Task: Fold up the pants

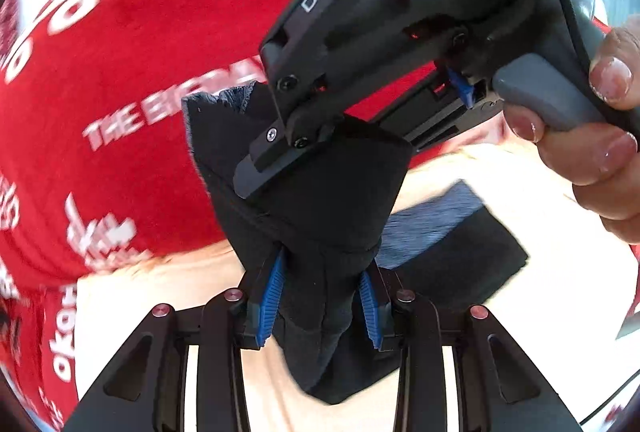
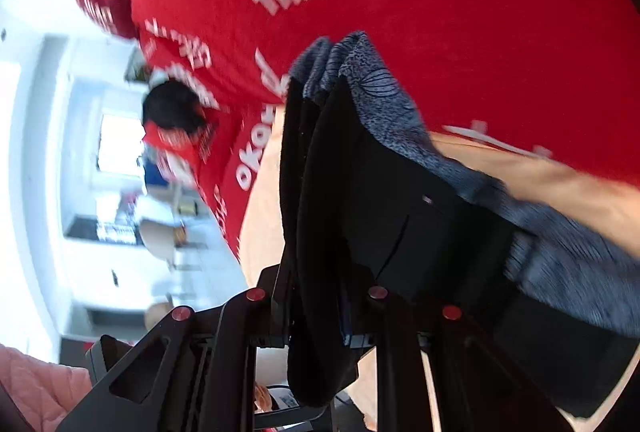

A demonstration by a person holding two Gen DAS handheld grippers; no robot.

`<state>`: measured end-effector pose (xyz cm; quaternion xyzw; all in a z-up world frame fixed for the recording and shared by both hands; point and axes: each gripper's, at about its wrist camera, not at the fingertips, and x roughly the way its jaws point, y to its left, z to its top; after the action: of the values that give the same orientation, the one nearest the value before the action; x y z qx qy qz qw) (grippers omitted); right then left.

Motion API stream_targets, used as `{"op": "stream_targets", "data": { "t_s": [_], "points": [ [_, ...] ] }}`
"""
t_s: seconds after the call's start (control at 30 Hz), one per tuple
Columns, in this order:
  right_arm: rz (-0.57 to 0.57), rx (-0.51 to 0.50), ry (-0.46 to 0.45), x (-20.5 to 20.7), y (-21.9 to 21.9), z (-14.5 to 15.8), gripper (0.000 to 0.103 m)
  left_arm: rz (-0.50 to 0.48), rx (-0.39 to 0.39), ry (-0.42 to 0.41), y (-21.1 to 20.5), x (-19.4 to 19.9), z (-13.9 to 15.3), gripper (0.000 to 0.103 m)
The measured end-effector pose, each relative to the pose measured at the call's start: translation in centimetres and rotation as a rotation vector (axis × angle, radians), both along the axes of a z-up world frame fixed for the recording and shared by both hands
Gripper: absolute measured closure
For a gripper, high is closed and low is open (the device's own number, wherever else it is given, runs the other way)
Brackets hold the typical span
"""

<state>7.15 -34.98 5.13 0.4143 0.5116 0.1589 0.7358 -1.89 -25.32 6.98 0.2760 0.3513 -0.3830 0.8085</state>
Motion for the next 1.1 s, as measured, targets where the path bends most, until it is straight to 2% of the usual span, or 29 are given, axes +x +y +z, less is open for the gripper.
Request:
{"op": "stream_targets", "data": {
  "t_s": [0.13, 0.23, 0.43, 0.53, 0.67, 0.7, 0.73, 0.8, 0.87, 0.93, 1.0, 1.1],
  "points": [
    [-0.091, 0.031, -0.030, -6.1, -5.4, 0.3, 0.084, -0.104, 0.047, -0.013, -4.6, -4.2, -0.7, 0.068],
    [-0.171, 0.067, -0.041, -10.8, -8.8, -0.9, 0.084, -0.166, 0.083, -0.009, -7.3, -6.6, -2.1, 0.068],
    [-0.300, 0.117, -0.011, -19.0, -14.5, -4.7, 0.084, -0.267, 0.190, 0.001, -12.2, -10.9, -7.1, 0.068],
    [-0.337, 0.137, 0.033, -21.4, -16.1, -8.1, 0.084, -0.280, 0.251, 0.030, -13.1, -11.9, -9.9, 0.068],
    [-0.369, 0.177, 0.075, -23.1, -16.7, -12.7, 0.084, -0.287, 0.305, 0.022, -13.1, -12.7, -12.2, 0.066],
    [-0.374, 0.192, 0.074, -23.4, -16.8, -13.5, 0.084, -0.283, 0.316, 0.025, -13.1, -12.7, -12.4, 0.062],
    [-0.377, 0.195, 0.073, -23.6, -16.9, -13.9, 0.084, -0.278, 0.315, 0.051, -13.0, -12.5, -12.5, 0.052],
    [-0.380, 0.190, 0.077, -23.6, -16.8, -14.6, 0.084, -0.253, 0.300, 0.088, -12.9, -12.0, -12.3, 0.049],
    [-0.388, 0.198, 0.076, -23.5, -16.8, -14.8, 0.084, -0.243, 0.294, 0.101, -12.7, -11.6, -11.8, 0.049],
    [-0.378, 0.162, 0.073, -23.4, -16.7, -14.2, 0.083, -0.224, 0.292, 0.122, -12.2, -11.2, -11.1, 0.049],
    [-0.374, 0.091, 0.100, -23.2, -16.6, -13.2, 0.081, -0.198, 0.279, 0.162, -11.2, -10.5, -10.3, 0.049],
    [-0.354, -0.029, 0.168, -22.4, -16.3, -11.8, 0.075, -0.135, 0.259, 0.166, -9.4, -8.8, -9.0, 0.049]
  ]
}}
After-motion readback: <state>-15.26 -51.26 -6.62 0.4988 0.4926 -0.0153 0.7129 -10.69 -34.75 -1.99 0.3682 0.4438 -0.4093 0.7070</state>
